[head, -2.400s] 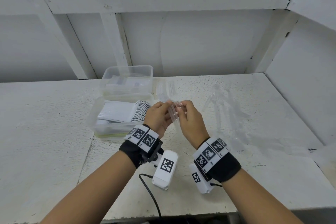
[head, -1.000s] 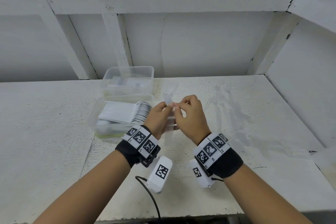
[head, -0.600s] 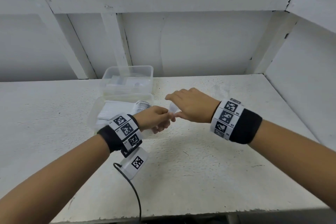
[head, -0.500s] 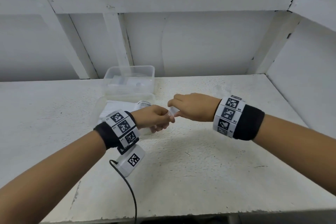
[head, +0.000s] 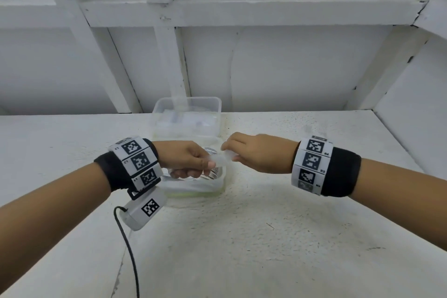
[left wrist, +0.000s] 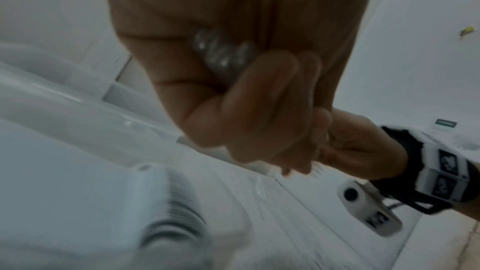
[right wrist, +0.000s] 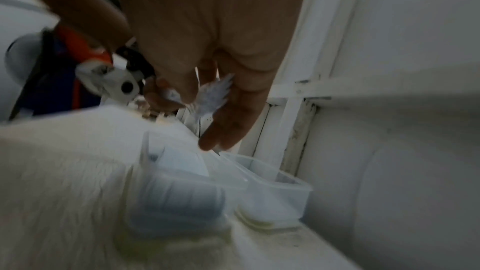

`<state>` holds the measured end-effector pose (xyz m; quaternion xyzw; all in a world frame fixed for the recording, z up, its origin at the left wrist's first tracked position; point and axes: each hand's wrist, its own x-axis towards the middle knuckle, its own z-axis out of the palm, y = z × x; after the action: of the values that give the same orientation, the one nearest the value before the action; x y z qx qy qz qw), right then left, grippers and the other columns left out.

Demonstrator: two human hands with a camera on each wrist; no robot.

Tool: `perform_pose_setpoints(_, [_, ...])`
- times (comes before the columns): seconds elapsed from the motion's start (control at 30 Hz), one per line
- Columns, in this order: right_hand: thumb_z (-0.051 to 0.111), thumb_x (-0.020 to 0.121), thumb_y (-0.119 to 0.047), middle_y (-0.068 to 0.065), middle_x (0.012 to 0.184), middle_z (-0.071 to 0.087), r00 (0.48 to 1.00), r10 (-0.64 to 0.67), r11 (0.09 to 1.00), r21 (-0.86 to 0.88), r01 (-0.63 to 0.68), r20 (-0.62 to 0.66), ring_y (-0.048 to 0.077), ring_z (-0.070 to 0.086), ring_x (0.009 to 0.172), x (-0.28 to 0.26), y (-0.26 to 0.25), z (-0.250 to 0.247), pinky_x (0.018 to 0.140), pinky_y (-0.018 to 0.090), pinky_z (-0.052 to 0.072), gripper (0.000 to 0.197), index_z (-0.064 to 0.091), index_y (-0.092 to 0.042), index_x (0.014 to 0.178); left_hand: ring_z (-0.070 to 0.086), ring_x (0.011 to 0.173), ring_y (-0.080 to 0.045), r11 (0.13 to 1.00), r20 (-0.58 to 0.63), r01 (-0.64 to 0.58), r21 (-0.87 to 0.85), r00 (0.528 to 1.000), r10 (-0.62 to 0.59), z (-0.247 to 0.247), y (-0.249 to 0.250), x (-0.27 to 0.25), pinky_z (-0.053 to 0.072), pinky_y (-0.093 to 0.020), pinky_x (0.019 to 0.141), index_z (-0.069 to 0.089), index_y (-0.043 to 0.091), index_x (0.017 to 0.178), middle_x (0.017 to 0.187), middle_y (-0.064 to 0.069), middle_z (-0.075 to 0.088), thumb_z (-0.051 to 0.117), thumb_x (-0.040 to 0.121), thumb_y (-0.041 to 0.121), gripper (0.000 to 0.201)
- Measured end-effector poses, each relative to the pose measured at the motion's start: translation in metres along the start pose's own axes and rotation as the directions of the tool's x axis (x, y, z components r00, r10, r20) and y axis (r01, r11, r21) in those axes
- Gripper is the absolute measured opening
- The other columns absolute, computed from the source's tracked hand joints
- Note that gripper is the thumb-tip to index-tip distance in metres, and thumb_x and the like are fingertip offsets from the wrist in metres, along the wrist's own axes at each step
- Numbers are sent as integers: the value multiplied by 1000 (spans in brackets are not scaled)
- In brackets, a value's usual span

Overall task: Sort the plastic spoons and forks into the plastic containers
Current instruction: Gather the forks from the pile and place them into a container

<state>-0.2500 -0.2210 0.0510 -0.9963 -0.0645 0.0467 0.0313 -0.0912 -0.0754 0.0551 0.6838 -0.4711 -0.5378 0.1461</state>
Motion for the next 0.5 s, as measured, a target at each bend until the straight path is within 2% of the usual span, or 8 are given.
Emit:
perform_pose_setpoints(0.03, [38, 100, -23, 8, 129, 47, 998, 46, 994, 101, -50, 38, 26, 56, 95, 6, 0, -1, 79, 19, 39, 36, 41, -11, 134, 32, 37, -7, 1000, 4, 11, 18, 1000, -11, -7, -2, -1, 29, -17, 37, 56, 15, 78, 50, 8, 42, 47, 96, 29, 25])
perform_pose_setpoints(0.1, [41, 99, -19, 9, 121, 52, 995, 77, 958, 273, -93, 69, 16, 54, 82, 20, 1, -6, 68, 4, 31, 33, 46, -10, 130, 33, 37, -7, 996, -4, 44, 78, 999, -43, -22, -6, -2, 29, -17, 38, 57, 14, 78, 51, 7, 43, 48, 96, 30, 25])
perform_pose_setpoints(0.17, [43, 98, -16, 12, 117, 55, 995, 80, 928, 361, -96, 61, 10, 49, 69, 37, 4, -13, 62, 6, 31, 31, 50, -7, 127, 35, 38, -8, 991, -29, 75, 115, 997, -72, -39, -10, -4, 29, -17, 39, 57, 15, 78, 51, 8, 45, 49, 95, 31, 25])
perform_pose_setpoints(0.23, [44, 98, -14, 13, 117, 56, 995, 90, 915, 391, -97, 35, 9, 47, 67, 55, 10, -21, 65, 11, 30, 30, 51, -5, 125, 42, 41, -8, 985, -83, 76, 152, 995, -64, -58, -11, -6, 34, -18, 43, 59, 16, 81, 55, 8, 51, 49, 94, 34, 24])
perform_pose_setpoints(0.33, [43, 98, -13, 14, 122, 56, 994, 108, 919, 380, -101, 3, -6, 39, 64, 86, 28, -31, 70, 10, 27, 31, 50, -2, 126, 57, 81, -11, 944, -292, 60, 325, 956, 40, -91, -21, -6, 45, -23, 78, 61, 20, 100, 91, 6, 63, 42, 92, 46, 33])
perform_pose_setpoints(0.4, [43, 98, -12, 14, 125, 55, 988, 153, 925, 357, -133, -27, 0, 40, 70, 106, 42, -35, 71, 9, 26, 32, 49, 0, 128, 53, 102, -14, 940, -547, 71, 335, 827, 133, -111, -31, -3, 40, -26, 90, 55, 17, 122, 115, 1, 58, 39, 95, 41, 39])
perform_pose_setpoints(0.47, [42, 99, -14, 14, 126, 55, 975, 217, 929, 316, -191, -48, 8, 46, 84, 125, 60, -36, 74, 13, 29, 33, 49, -1, 128, 53, 104, -19, 973, -758, 61, 224, 638, 134, -129, -48, 2, 38, -25, 86, 50, 10, 129, 121, -4, 55, 39, 99, 32, 38])
perform_pose_setpoints(0.5, [42, 99, -15, 15, 125, 55, 968, 245, 929, 297, -222, -43, 14, 50, 90, 135, 69, -33, 78, 17, 31, 33, 49, -2, 128, 53, 107, -22, 982, -810, 86, 170, 580, 89, -137, -57, 6, 37, -24, 85, 50, 8, 129, 123, -7, 55, 40, 99, 28, 37])
